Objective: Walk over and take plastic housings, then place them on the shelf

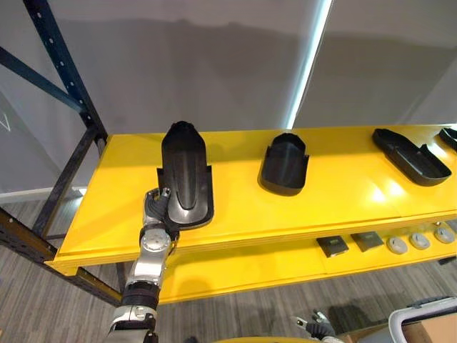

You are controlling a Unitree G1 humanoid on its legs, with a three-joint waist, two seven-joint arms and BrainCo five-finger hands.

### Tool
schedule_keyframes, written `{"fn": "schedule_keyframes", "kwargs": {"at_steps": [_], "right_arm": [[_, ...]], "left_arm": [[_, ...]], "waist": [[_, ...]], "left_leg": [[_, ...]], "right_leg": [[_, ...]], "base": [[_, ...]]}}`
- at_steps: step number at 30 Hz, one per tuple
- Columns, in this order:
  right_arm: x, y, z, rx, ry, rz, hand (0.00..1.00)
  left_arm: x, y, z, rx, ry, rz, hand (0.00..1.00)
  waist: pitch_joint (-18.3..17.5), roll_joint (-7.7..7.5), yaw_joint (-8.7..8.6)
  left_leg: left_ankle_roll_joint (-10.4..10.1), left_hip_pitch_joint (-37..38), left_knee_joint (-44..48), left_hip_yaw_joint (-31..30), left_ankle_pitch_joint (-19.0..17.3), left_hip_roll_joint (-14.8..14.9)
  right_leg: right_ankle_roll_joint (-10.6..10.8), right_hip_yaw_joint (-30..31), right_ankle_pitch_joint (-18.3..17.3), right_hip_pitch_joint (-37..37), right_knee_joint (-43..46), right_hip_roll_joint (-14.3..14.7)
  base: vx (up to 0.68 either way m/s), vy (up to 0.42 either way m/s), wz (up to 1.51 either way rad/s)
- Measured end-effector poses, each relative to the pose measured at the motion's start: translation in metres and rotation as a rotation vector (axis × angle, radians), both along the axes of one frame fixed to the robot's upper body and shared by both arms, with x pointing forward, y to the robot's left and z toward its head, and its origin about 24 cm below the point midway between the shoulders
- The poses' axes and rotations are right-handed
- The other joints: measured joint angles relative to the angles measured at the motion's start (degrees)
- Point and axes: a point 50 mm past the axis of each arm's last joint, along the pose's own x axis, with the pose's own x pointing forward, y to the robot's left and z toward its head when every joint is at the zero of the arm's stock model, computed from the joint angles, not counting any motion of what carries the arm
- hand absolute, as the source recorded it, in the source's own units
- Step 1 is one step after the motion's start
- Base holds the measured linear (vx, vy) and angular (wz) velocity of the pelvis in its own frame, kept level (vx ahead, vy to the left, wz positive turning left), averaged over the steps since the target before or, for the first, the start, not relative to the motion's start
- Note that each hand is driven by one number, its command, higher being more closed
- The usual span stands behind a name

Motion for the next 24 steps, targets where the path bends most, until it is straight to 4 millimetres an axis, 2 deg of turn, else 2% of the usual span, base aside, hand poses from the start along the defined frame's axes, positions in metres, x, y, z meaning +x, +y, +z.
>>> {"fn": "schedule_keyframes", "kwargs": {"at_steps": [6,19,24], "right_arm": [[0.000,0.002,0.000,0.005,-0.001,-0.001,0.00],[0.002,0.003,0.000,0.009,-0.004,-0.001,0.00],[0.001,0.004,0.000,0.011,-0.001,-0.002,0.00]], "left_arm": [[0.002,0.007,0.005,-0.006,-0.025,0.047,0.00],[0.007,0.006,0.016,0.005,-0.074,0.077,0.00],[0.010,0.004,0.041,0.043,-0.183,0.076,0.00]], "waist": [[0.1,-0.21,-0.04],[0.9,-0.82,-0.14],[0.8,-1.07,0.20]], "left_leg": [[0.3,0.6,0.0,-0.5,0.5,-0.5],[0.4,1.1,0.0,-1.2,0.4,-0.6],[0.4,1.1,0.0,-1.4,0.5,-0.7]], "right_leg": [[0.3,0.0,0.4,1.4,-0.4,-0.4],[0.2,-0.3,0.1,1.9,-0.1,-0.5],[0.5,-0.5,-0.2,1.9,0.1,-0.6]], "base": [[0.08,0.001,0.01],[0.00,0.003,0.02],[-0.01,0.002,0.01]]}}
